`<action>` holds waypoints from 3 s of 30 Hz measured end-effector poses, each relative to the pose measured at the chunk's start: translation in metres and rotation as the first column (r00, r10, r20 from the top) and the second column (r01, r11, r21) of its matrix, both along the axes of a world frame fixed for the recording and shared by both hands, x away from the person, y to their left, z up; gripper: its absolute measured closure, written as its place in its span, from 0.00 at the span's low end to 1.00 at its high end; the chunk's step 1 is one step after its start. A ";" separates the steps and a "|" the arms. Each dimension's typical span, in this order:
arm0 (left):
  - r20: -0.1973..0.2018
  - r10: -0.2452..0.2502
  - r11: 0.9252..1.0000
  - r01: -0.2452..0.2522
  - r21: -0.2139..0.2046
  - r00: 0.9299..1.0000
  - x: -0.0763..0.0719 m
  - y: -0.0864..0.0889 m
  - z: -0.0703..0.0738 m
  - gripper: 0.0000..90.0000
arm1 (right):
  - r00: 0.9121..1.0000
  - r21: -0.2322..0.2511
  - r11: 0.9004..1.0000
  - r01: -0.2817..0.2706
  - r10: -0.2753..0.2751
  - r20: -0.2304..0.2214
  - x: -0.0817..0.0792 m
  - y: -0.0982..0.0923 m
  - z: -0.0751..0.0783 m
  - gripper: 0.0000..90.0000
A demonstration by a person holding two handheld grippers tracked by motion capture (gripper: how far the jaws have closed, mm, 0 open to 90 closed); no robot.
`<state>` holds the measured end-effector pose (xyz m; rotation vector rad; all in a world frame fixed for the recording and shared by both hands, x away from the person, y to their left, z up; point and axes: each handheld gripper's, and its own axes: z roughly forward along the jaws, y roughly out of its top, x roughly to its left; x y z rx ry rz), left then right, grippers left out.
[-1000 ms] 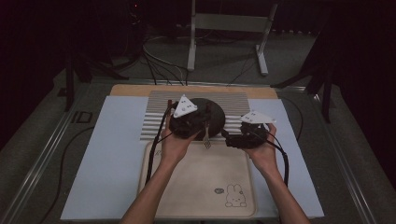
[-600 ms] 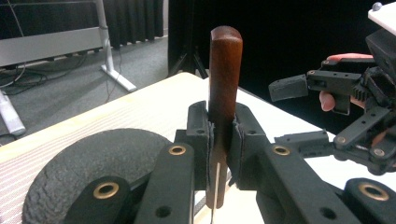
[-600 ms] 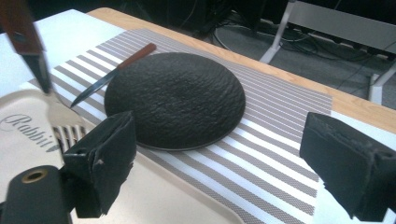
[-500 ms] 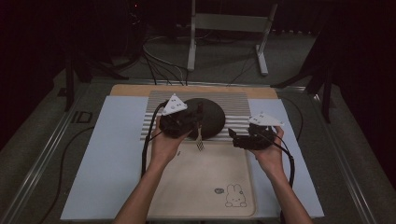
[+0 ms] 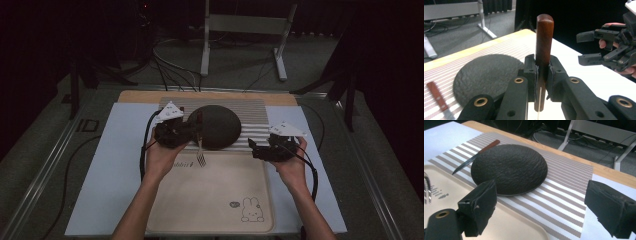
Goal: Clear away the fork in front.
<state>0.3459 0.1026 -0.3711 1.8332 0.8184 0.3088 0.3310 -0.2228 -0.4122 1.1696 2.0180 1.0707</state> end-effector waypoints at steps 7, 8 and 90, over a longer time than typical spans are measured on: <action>-0.038 0.008 1.000 -0.008 0.012 0.999 -0.002 0.020 -0.001 0.90 | 1.000 -0.004 1.000 0.022 -0.022 -0.001 -0.001 -0.007 -0.003 0.12; -0.043 0.009 1.000 -0.008 0.013 0.999 -0.003 0.022 -0.001 0.89 | 1.000 -0.001 1.000 0.026 -0.026 -0.001 -0.001 -0.008 -0.003 0.12; -0.398 0.160 0.980 -0.098 0.172 0.903 -0.031 0.089 -0.126 0.76 | 0.997 -0.007 0.997 0.078 -0.078 0.015 -0.013 -0.030 -0.021 0.12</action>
